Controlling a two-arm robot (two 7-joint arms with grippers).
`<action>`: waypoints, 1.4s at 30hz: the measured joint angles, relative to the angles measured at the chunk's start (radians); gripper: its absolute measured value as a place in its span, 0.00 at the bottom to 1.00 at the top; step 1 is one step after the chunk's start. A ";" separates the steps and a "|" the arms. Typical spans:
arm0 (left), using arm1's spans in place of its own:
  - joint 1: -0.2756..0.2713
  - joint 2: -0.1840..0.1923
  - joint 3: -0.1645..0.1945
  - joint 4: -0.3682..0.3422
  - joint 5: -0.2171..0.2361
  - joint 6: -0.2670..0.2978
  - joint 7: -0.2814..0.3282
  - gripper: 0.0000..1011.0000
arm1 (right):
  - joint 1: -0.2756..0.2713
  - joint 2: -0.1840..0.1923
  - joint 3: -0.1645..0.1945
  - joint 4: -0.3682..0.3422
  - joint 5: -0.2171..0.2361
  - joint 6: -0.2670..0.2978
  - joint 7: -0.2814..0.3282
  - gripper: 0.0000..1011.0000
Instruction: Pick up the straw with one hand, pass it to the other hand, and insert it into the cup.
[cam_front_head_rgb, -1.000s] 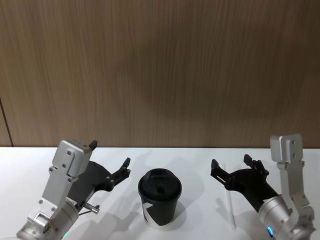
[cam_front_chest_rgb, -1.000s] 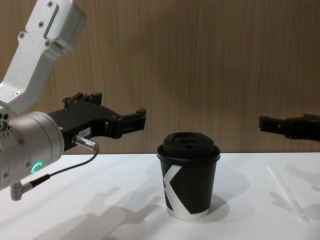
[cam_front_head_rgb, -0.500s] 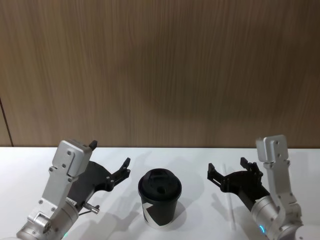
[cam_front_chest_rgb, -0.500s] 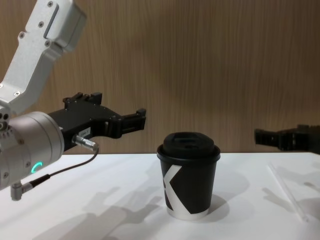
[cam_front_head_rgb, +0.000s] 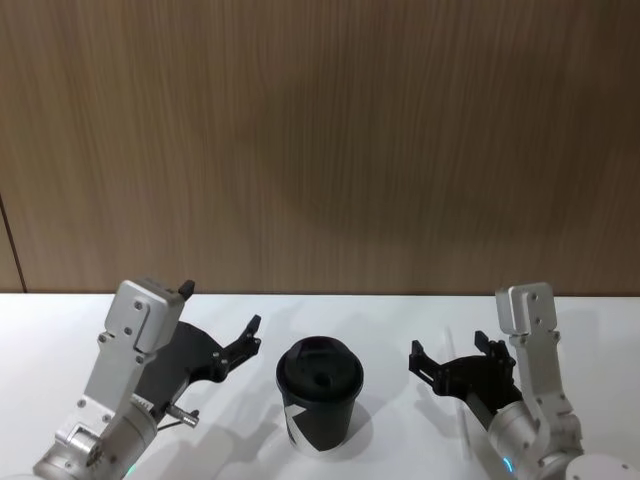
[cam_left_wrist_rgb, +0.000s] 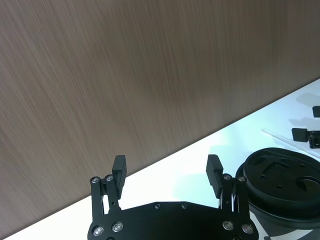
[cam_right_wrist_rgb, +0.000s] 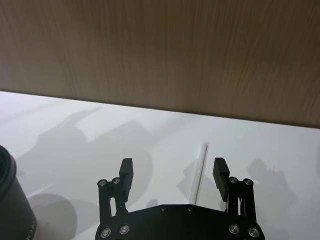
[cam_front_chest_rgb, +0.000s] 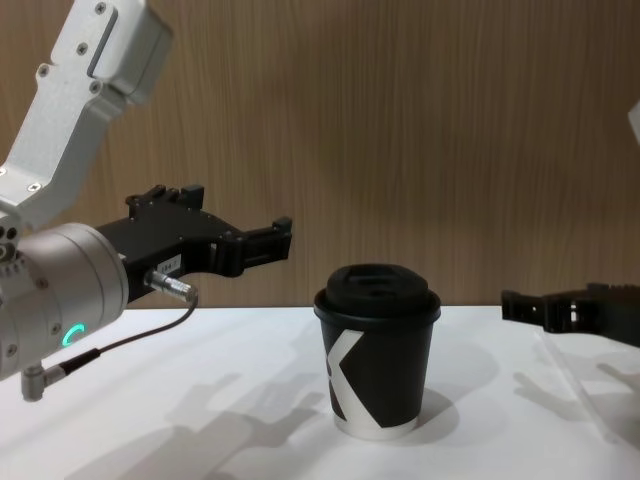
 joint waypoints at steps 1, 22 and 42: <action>0.000 0.000 0.000 0.000 0.000 0.000 0.000 0.99 | 0.001 -0.002 0.001 0.003 0.000 0.000 -0.002 0.99; 0.000 0.000 0.000 0.000 0.000 0.000 0.000 0.99 | -0.032 -0.015 0.022 0.013 -0.033 0.008 -0.039 0.99; 0.000 0.000 0.000 0.000 0.000 0.000 0.000 0.99 | -0.099 0.008 0.014 -0.055 -0.062 0.016 -0.012 0.99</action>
